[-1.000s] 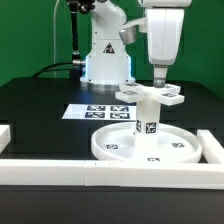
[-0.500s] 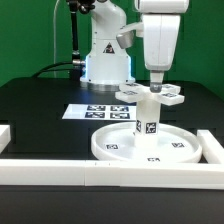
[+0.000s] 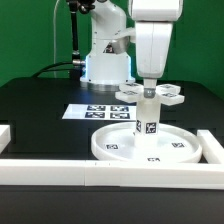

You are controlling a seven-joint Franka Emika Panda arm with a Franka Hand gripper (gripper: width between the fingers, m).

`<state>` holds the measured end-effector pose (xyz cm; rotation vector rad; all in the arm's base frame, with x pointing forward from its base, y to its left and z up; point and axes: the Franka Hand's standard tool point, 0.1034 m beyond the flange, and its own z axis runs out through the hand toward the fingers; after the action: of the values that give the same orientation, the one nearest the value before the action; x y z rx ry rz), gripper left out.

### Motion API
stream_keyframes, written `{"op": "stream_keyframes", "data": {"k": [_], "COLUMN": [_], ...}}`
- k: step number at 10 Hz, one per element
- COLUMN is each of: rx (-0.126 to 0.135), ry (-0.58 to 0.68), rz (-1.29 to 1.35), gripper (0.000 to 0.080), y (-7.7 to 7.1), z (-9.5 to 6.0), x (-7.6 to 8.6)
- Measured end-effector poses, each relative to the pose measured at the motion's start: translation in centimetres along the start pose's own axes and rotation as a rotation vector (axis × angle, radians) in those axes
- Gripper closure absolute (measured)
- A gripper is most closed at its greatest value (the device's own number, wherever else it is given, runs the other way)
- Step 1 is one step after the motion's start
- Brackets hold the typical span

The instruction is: Assemble round table

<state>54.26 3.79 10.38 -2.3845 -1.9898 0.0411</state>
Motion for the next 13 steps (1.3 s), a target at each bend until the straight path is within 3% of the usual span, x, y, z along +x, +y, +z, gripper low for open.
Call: {"op": "stream_keyframes", "data": {"k": [3,5,11,13], "rx": [0.010,0.009,0.010,0.013], "ry": [-0.003,-0.002,-0.002,0.001], "rz": [-0.005,-0.005,0.038,0.311], "gripper": [0.0151,0.0353,0.0353,0.0351], "y": [-0.14,-0.13,-0.13,-0.14], "z": [0.58,0.58,0.61,0.66], "x": [-0.11,-0.12,-0.20,-0.23]}}
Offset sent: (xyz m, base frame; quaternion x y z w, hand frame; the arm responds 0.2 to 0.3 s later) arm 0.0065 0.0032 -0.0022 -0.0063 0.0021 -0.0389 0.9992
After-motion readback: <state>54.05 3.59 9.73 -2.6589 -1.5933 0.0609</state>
